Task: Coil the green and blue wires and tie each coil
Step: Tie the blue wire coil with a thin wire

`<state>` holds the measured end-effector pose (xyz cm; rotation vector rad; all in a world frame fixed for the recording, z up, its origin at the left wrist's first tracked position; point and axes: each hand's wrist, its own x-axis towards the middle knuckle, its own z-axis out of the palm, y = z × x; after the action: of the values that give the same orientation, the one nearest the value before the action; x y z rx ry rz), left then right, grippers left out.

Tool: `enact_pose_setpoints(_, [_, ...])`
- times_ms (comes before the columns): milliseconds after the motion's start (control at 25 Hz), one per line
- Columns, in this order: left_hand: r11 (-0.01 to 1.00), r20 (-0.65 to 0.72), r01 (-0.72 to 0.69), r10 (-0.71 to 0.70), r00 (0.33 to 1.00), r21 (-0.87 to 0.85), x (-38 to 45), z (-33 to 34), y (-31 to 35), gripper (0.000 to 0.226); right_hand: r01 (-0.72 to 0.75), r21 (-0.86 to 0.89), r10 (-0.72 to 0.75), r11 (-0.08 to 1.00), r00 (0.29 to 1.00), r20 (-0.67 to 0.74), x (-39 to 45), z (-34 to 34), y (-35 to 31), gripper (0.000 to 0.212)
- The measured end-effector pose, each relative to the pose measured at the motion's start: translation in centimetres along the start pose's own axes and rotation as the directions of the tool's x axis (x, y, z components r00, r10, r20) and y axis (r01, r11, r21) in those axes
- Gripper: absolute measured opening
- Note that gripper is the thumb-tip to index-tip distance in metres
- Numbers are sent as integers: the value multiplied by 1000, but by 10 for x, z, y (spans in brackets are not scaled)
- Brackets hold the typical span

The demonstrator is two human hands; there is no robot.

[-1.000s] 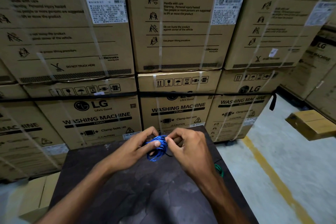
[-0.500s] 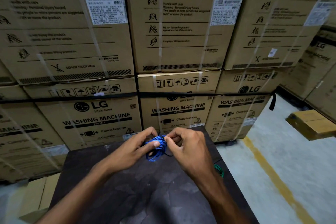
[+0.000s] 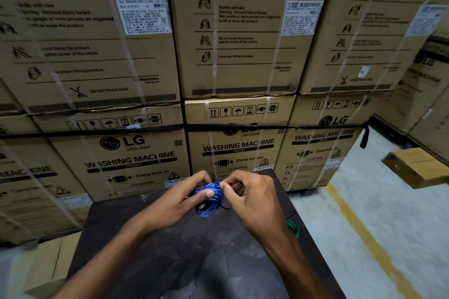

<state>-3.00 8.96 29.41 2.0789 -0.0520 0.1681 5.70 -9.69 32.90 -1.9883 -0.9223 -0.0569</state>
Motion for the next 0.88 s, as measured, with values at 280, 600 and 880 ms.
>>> enact_pose_setpoints(280, [1000,3,4,-4,1000,-10,-1,-1,-2,17,-5,-9,5,1000,1000,-15,-1,-3,1,10])
enact_pose_setpoints(600, [1000,8,-14,13,1000,23,-2,1,1,11,-16,-36,17,999,1000,26,3,-3,3,8])
enact_pose_setpoints(880, [998,3,-24,24,1000,64,-1,2,5,10,-42,-35,43,998,999,19,6,-5,4,8])
